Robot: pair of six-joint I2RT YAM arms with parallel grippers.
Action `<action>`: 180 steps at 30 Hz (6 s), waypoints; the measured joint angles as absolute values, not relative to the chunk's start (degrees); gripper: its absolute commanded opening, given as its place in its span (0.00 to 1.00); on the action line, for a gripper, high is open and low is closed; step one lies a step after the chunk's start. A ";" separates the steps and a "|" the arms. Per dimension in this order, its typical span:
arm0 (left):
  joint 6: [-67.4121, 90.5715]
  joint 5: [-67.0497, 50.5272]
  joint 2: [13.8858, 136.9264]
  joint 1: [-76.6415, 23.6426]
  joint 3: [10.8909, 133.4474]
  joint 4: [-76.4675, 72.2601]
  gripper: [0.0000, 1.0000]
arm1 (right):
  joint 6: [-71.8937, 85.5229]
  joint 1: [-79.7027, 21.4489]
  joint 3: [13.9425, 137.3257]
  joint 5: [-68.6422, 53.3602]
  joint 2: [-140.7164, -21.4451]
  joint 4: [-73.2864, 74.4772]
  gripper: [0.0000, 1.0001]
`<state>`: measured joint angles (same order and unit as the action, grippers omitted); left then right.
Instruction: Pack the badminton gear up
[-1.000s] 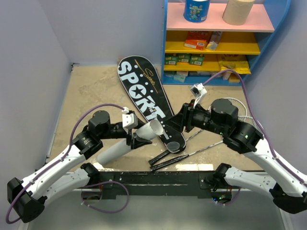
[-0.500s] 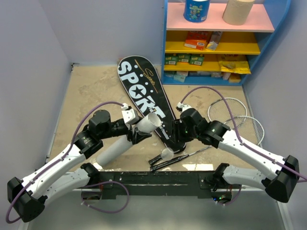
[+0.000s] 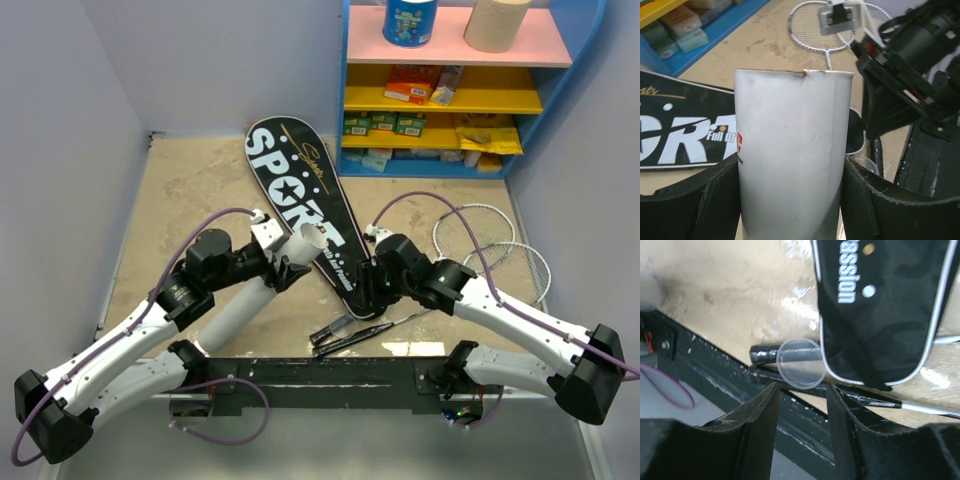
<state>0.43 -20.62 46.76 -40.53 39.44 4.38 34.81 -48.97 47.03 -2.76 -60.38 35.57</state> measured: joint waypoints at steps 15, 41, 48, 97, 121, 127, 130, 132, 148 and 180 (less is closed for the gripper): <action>1.96 3.49 46.74 -39.64 40.62 9.04 0.02 | 38.98 -59.31 45.30 -3.11 -70.11 28.69 0.43; 2.39 4.25 43.22 -39.42 41.04 9.56 0.02 | 48.80 -70.85 56.58 14.96 -90.02 34.37 0.33; 2.39 3.92 43.27 -39.40 41.04 9.58 0.02 | 49.04 -70.87 56.58 15.59 -90.02 35.14 0.27; 0.05 -9.45 47.83 -39.40 41.21 7.44 0.02 | 48.38 -72.01 57.56 17.72 -75.18 38.26 0.00; -14.33 -38.30 67.20 -45.28 55.00 17.30 0.00 | 43.88 -71.94 67.16 22.31 -43.77 53.15 0.00; -14.55 -40.27 65.06 -47.33 51.51 17.93 0.00 | 40.97 -71.70 69.19 16.45 -42.48 51.46 0.00; -14.11 -41.71 64.42 -48.27 49.06 17.39 0.00 | 40.10 -71.68 69.19 13.45 -43.18 49.87 0.00; -13.96 -42.37 63.92 -48.88 47.42 17.04 0.00 | 39.66 -71.68 69.19 11.86 -43.70 48.42 0.00; -12.47 -47.86 56.82 -49.54 45.08 13.32 0.00 | 39.79 -71.68 62.96 2.98 -44.62 37.52 0.00; -11.94 -49.08 54.00 -49.54 44.12 12.56 0.00 | 40.18 -71.68 59.33 -1.67 -46.81 28.73 0.00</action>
<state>-11.94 -49.08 54.00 -49.54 44.12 12.56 40.18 -71.68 59.33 -1.67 -46.81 28.73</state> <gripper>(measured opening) 0.701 0.010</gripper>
